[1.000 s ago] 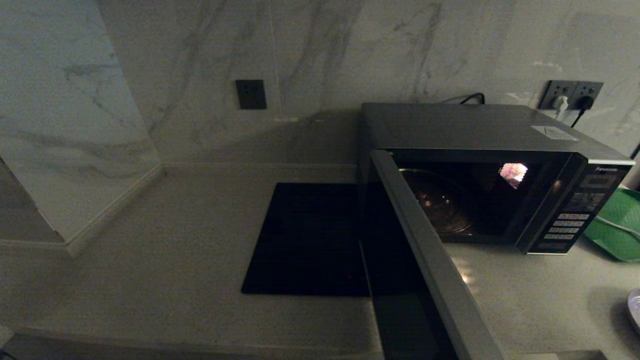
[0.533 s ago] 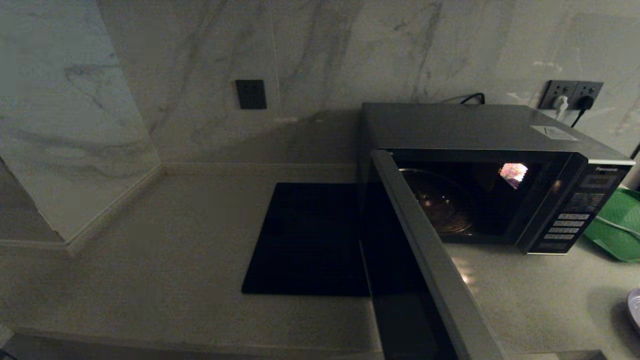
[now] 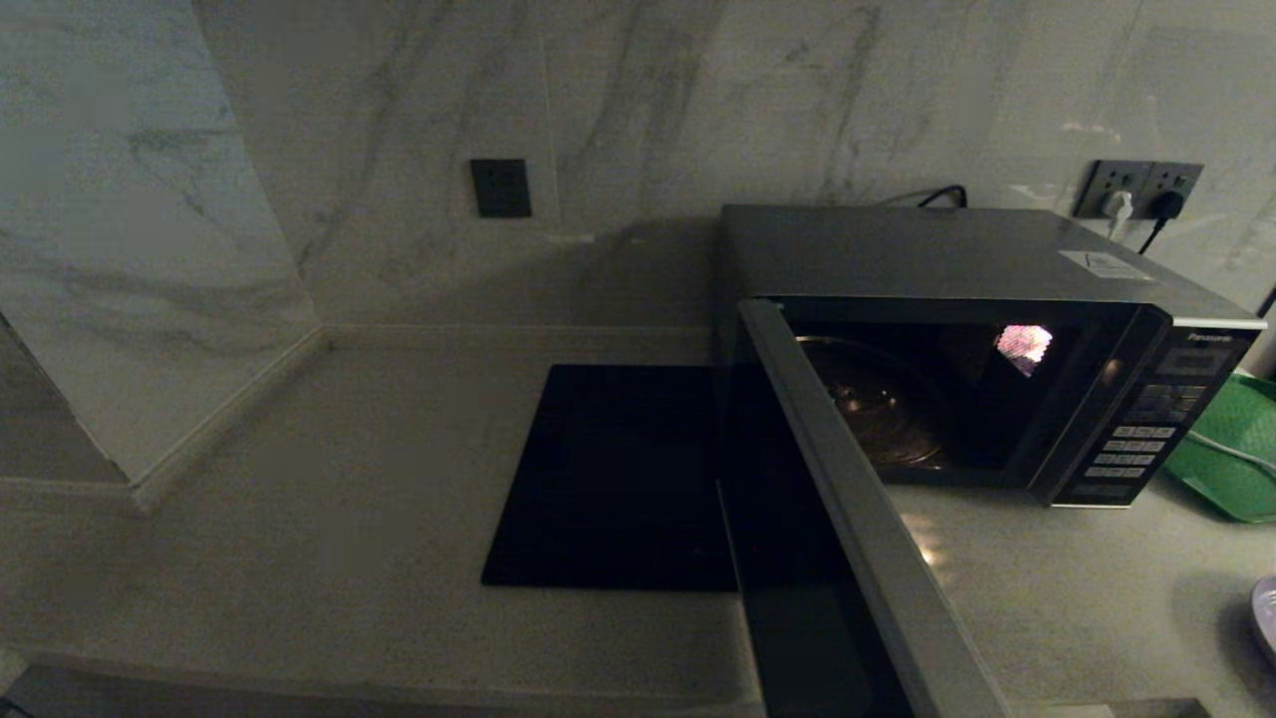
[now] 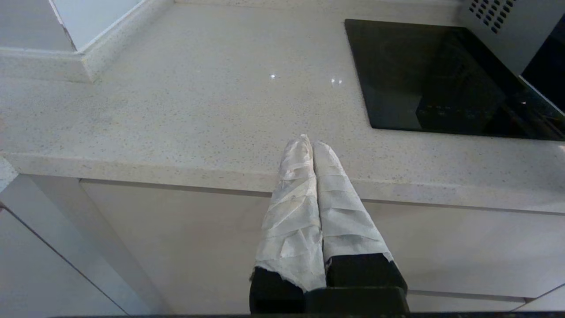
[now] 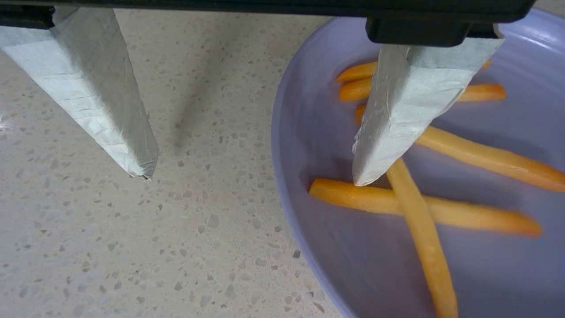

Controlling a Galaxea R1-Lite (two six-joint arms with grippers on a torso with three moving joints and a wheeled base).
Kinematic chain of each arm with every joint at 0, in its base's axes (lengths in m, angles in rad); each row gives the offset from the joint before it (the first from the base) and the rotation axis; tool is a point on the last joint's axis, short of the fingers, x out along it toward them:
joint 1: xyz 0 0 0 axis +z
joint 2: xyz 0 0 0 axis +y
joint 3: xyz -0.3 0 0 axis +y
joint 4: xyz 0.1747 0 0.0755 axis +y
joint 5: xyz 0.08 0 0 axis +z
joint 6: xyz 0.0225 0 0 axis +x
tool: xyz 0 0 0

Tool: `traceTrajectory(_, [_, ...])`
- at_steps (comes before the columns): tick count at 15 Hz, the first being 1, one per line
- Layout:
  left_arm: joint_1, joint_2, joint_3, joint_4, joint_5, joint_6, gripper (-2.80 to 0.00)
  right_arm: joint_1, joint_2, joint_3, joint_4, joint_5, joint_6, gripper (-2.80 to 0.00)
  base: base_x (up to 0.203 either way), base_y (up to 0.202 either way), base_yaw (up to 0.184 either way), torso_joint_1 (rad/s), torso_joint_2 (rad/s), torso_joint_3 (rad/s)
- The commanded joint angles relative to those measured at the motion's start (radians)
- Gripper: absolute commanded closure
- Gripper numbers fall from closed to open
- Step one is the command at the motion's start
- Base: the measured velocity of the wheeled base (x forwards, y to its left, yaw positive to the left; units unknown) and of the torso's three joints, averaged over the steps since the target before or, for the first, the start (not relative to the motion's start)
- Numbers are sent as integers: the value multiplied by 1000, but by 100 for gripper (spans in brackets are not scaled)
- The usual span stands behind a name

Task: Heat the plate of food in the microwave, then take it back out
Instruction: Put the plate in the microwave oven

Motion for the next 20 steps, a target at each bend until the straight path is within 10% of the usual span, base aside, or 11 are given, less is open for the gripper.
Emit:
traceTrajectory(1, [1, 0, 0, 0, 2, -1, 0, 0, 8, -1, 2, -1, 4, -280, 0, 0, 0, 0, 0, 0])
traceTrajectory(7, [1, 0, 0, 0, 1, -1, 0, 1, 14, -9, 2, 1, 6, -280, 0, 0, 0, 0, 0, 0])
traceTrajectory(8, [0, 0, 0, 0, 1, -1, 0, 0, 14, -8, 2, 1, 4, 0, 0, 0, 0, 0, 0, 0])
traceTrajectory(20, [1, 0, 0, 0, 0, -1, 0, 0, 11, -9, 2, 7, 4, 0, 0, 0, 0, 0, 0, 0])
